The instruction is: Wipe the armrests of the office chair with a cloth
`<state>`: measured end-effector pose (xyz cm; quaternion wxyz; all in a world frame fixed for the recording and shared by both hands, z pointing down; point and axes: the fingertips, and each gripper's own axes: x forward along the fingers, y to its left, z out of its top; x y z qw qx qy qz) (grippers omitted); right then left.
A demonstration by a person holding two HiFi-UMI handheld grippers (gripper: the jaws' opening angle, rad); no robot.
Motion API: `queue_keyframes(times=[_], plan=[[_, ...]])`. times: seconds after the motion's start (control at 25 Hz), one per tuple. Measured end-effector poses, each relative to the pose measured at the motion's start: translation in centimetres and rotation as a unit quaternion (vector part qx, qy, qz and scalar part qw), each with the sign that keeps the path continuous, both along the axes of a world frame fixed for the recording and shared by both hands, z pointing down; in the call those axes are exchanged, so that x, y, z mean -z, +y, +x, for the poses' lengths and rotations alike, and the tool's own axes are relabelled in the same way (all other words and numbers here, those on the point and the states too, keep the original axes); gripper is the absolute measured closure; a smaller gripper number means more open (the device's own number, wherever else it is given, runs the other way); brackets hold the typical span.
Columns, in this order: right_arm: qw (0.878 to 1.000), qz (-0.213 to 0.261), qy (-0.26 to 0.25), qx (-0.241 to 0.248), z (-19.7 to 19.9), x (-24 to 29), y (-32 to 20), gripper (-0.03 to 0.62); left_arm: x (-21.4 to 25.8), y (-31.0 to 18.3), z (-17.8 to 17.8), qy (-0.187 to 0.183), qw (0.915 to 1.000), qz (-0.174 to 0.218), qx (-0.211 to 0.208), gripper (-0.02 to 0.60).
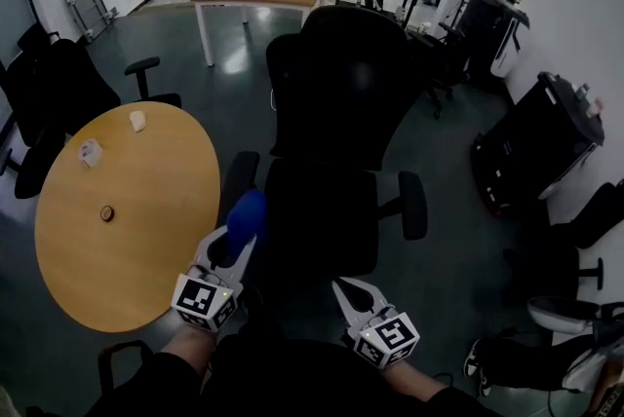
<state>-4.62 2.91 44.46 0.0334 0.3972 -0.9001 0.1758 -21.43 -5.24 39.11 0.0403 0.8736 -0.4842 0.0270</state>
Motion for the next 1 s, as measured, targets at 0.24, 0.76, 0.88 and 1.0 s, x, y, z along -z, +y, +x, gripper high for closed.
queue_keyframes(times=[0.24,0.76,0.88,1.0], plan=[[0.998,-0.038,0.038,0.012,-8.5,-1.7,-8.0,0.591,-1.7,-12.2,-11.3,-0.018,0.9984,-0.006,0.052,0.457],[0.984,-0.097,0.110,0.103,-20.6,-7.1,-13.8,0.591,-9.7,-26.4,-13.5,-0.091,0.9941,-0.051,-0.032,0.456],[0.976,-0.130,0.117,0.129,-22.4,-10.1,-13.9,0.589,-12.6,-28.2,-11.7,-0.143,0.9855,-0.060,-0.068,0.456],[0.970,-0.159,0.118,0.139,-23.5,-12.5,-14.4,0.591,-14.9,-29.2,-10.7,-0.198,0.9729,-0.066,-0.099,0.456]])
